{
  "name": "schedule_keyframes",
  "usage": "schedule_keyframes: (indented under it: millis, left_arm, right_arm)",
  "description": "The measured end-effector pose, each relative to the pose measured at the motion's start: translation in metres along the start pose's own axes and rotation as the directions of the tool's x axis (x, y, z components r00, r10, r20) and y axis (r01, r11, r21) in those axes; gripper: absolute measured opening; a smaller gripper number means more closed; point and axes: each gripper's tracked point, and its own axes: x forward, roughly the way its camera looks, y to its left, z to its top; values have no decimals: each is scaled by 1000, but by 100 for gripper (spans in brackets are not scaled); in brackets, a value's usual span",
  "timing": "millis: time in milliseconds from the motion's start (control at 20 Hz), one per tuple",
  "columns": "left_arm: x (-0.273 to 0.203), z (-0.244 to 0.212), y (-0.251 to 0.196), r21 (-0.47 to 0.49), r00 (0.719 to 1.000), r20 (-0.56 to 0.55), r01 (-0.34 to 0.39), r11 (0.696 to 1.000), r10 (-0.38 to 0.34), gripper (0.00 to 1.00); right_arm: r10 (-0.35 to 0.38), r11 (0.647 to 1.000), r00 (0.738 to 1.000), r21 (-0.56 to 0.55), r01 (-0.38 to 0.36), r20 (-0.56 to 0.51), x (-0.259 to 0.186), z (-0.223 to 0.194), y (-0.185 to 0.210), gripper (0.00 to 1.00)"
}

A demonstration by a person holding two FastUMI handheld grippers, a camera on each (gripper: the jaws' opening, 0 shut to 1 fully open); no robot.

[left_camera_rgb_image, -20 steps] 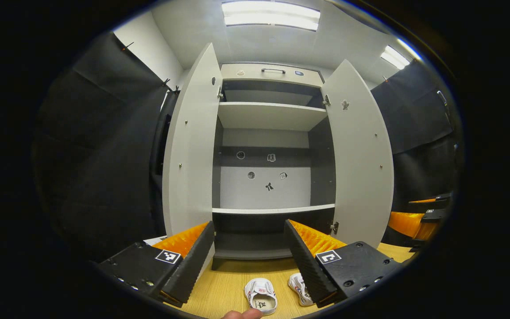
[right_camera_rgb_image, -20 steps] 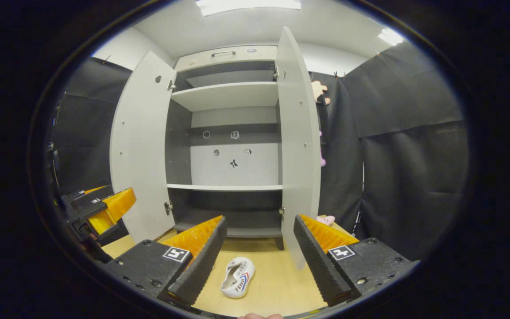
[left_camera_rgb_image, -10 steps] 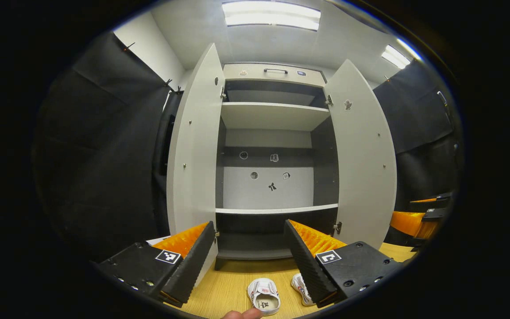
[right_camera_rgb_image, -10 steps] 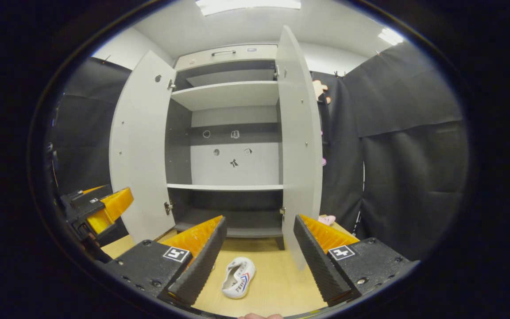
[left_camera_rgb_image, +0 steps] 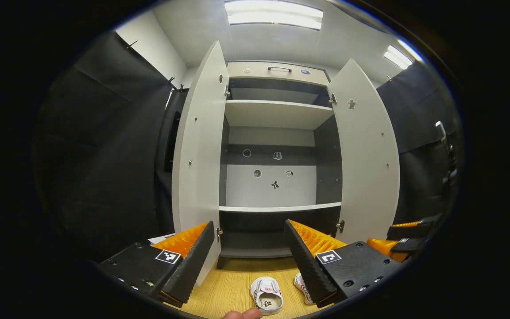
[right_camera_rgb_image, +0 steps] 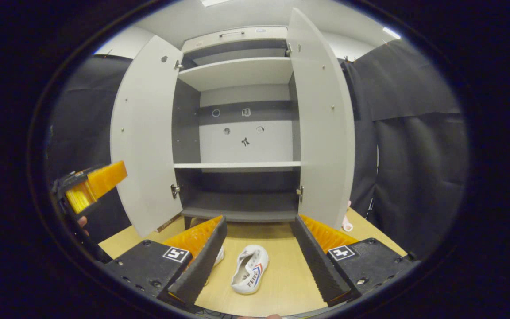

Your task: Grab one shoe with the right hand and put it into the shoe cabinet, grab the other shoe with the left hand and put it into the shoe cabinet; then close the right door with the right hand and the left door with the left hand.

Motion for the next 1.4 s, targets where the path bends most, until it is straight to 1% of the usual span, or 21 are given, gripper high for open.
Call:
schedule_keyframes:
  millis: [100, 200, 250, 300, 350, 500, 650, 800, 900, 1000, 1200, 1350, 1400]
  left_arm:
    - [1, -3, 3, -1, 1000, -6, -2, 1000, 2, 95]
    - [2, -6, 8, -3, 1000, -12, -6, 1000, 6, 95]
    - [2, -8, 10, -4, 1000, -16, -7, 1000, 7, 95]
    - [3, -10, 12, -5, 1000, -20, -9, 1000, 9, 95]
    - [4, -13, 15, -7, 1000, -26, -13, 1000, 13, 95]
    - [7, -20, 24, -13, 999, -40, -24, 1000, 24, 95]
    - [11, -25, 33, -17, 998, -49, -33, 999, 32, 95]
    - [17, -32, 36, -11, 998, -65, -26, 1000, 25, 95]
    - [21, -36, 39, -4, 997, -71, -22, 1000, 21, 95]
    - [24, -40, 42, -5, 997, -80, -21, 1000, 21, 95]
    - [28, -52, 42, -19, 994, -110, -13, 1000, 11, 95]
    - [30, -57, 41, -23, 993, -121, -8, 1000, 5, 95]
    - [31, -56, 41, -22, 993, -121, -6, 1000, 3, 95]
  right_arm:
    - [10, 1000, 998, -2, -11, -69, 20, -28, 8, 99]
    - [28, 1000, 989, 9, -27, -143, 39, -57, 17, 99]
    - [38, 999, 983, 20, -35, -178, 46, -71, 21, 94]
    - [47, 999, 977, 35, -41, -208, 53, -84, 26, 94]
    - [54, 998, 971, 50, -44, -234, 59, -95, 29, 99]
    - [81, 995, 952, 79, -60, -296, 75, -122, 41, 99]
    - [127, 991, 932, 84, -104, -340, 91, -146, 54, 98]
    - [130, 991, 903, 80, -106, -409, 108, -179, 58, 97]
    - [133, 991, 888, 88, -105, -441, 119, -194, 58, 93]
    - [131, 991, 877, 97, -96, -462, 128, -203, 57, 92]
    - [140, 990, 867, 99, -105, -478, 145, -214, 64, 82]
    - [123, 992, 856, 66, -104, -502, 157, -226, 68, 76]
    - [107, 994, 858, 49, -95, -502, 159, -228, 67, 76]
